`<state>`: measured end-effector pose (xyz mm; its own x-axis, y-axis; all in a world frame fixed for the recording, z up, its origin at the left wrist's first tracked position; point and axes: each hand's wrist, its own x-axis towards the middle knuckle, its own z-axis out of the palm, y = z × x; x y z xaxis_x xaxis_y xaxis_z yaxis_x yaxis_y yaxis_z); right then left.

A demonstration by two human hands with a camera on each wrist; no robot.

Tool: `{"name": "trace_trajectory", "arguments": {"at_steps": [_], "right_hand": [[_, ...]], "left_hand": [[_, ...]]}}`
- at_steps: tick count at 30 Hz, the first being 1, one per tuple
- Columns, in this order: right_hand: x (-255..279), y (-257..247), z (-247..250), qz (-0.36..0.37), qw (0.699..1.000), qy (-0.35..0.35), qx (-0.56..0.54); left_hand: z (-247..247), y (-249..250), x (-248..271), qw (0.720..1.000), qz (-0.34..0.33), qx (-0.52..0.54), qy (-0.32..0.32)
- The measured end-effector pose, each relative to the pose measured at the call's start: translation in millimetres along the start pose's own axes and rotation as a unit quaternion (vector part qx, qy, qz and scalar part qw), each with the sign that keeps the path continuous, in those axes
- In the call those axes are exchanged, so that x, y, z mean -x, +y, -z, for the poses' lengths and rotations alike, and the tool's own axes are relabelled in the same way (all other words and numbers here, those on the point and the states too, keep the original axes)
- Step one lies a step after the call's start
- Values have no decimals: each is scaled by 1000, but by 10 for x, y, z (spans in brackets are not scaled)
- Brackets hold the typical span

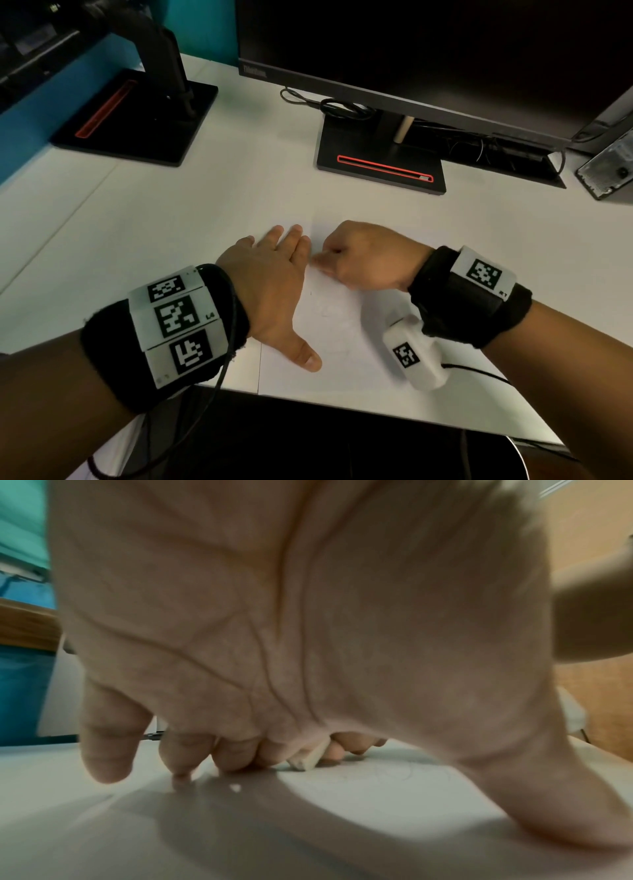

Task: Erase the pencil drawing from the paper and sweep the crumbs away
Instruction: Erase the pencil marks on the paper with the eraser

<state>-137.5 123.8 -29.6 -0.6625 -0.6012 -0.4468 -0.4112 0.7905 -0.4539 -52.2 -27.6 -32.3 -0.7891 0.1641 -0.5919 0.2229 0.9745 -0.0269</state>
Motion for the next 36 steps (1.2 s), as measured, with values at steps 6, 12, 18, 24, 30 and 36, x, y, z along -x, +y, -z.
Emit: {"name": "trace_trajectory", "arguments": {"at_steps": [6,12,18,24,30,36], "right_hand": [[40,17,-25,-8,1000,13,-10],[145,183,-18,-27,1000,8,-11],[300,266,-77,-10,1000,-11,3],[395,324,-86,-4,1000,-7,5],[382,443,-20,-24,999,44,3],[432,521,1,-38,998,42,-18]], "left_hand": [[-10,-13,9,1000,-2,-2,8],[7,-7,7,1000,2,-7,-2],[34,5,1,1000,7,-12,-12],[15,-7,-3,1000,4,-10,-9],[16,-4,-8,1000,4,-14,-9],[25,2,1,1000,5,-14,-15]]}}
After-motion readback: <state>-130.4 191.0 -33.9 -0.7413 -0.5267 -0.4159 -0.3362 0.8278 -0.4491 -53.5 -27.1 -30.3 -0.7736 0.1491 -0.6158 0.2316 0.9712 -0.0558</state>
